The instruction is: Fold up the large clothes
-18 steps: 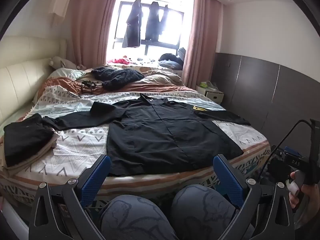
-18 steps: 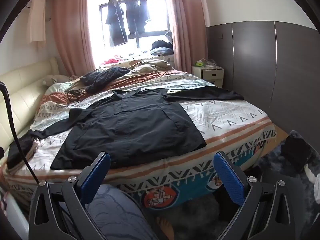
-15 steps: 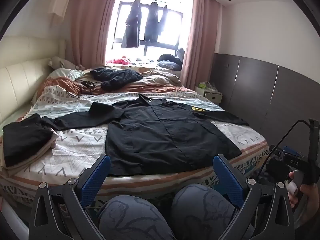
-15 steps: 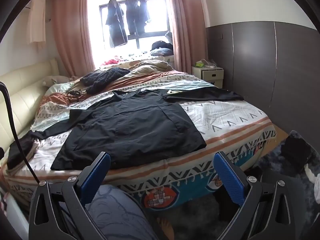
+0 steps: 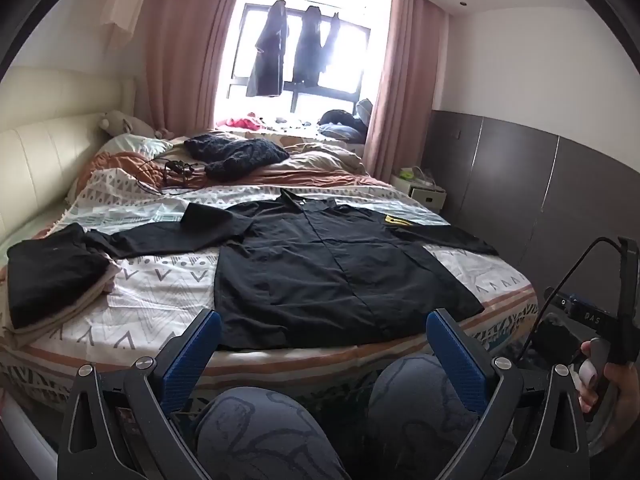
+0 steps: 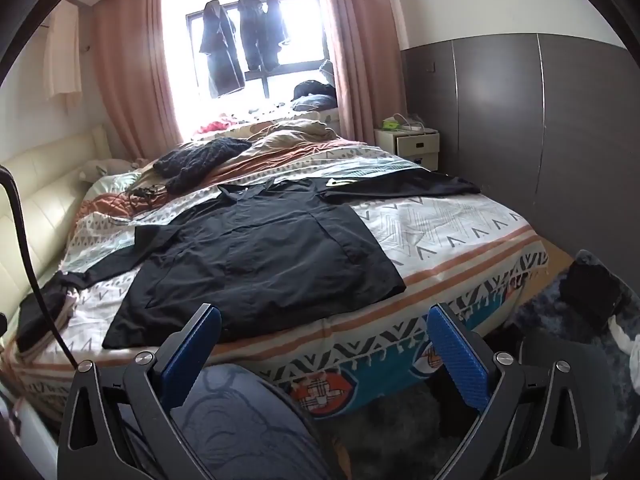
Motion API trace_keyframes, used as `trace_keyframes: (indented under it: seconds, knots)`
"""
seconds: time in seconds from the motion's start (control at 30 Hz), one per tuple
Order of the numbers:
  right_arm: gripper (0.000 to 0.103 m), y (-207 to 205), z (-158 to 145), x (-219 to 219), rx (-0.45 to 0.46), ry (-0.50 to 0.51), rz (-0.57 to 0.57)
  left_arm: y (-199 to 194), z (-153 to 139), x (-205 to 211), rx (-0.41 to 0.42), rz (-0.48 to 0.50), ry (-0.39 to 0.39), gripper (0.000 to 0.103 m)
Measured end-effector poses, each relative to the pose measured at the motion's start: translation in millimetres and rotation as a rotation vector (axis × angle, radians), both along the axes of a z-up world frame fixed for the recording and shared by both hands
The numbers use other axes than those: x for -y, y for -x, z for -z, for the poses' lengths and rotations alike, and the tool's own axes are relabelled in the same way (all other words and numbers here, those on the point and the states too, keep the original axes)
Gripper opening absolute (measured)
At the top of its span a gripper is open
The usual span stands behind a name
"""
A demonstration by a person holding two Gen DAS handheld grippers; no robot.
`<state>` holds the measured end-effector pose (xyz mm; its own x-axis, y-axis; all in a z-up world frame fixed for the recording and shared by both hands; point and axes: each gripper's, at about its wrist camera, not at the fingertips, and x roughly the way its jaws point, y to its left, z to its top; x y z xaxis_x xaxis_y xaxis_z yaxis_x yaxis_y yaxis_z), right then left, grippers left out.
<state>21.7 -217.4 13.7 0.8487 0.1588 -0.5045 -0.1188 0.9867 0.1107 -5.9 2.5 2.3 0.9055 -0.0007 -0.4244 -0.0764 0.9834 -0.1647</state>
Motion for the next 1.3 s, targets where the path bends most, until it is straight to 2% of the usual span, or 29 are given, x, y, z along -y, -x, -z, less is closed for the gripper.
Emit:
trace_keyframes:
  seconds: [0.4, 0.77, 1.3]
  knots:
    - [0.103, -4.4, -4.8, 0.9, 0.008, 0.016, 0.008, 1.5, -4.7, 3.9, 0.009, -0.011, -0.003, 0.103]
    - [0.103, -11.7, -3.0, 6.7, -0.003, 0.014, 0.008, 3.1, -12.9, 11.2, -0.004, -0.016, -0.055, 0.103]
    - [0.103, -11.8, 6.0, 9.9, -0.02, 0.01, 0.016, 1.0, -12.2, 12.2, -0.012, -0.01, -0.055, 0.103]
